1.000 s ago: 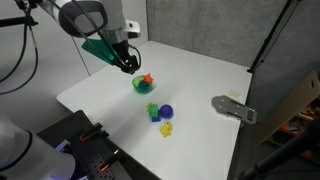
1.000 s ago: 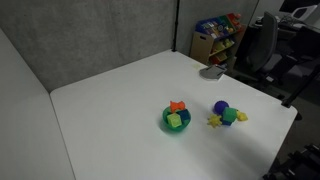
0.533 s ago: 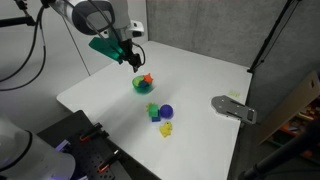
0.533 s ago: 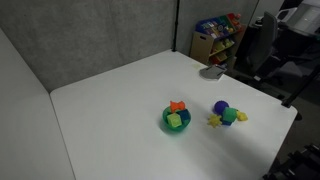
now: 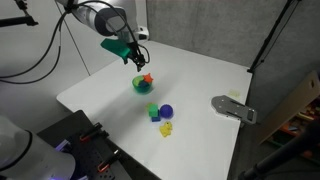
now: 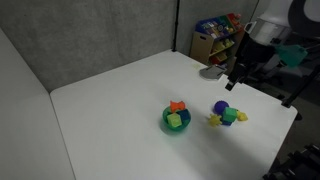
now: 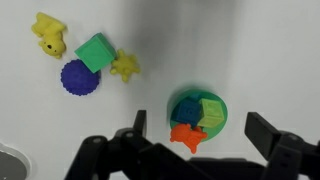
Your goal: Remove the orange toy from the green bowl and put it on the table
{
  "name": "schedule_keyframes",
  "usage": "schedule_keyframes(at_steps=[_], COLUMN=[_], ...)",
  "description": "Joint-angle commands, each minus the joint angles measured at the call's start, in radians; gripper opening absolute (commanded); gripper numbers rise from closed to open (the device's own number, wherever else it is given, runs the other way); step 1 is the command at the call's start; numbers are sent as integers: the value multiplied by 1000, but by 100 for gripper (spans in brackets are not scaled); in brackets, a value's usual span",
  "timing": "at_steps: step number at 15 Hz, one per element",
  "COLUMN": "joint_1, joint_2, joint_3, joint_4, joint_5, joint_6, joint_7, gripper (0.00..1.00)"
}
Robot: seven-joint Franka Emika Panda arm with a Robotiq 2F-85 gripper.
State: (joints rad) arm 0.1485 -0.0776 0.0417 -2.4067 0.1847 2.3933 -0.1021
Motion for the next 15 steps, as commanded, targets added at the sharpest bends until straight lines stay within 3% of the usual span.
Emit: schedule_keyframes(at_steps=[1, 10, 13, 15], joint_1=[-12, 9, 8, 4], joint_2=[124, 382, 432, 407], joint_3=[35, 45, 50, 52], joint_4=[83, 264, 319, 276], joint_5=[-56, -275, -299, -283], joint_6=[47, 119, 118, 124], joint_7=[81, 77, 65, 79], gripper=[100, 100, 100, 100])
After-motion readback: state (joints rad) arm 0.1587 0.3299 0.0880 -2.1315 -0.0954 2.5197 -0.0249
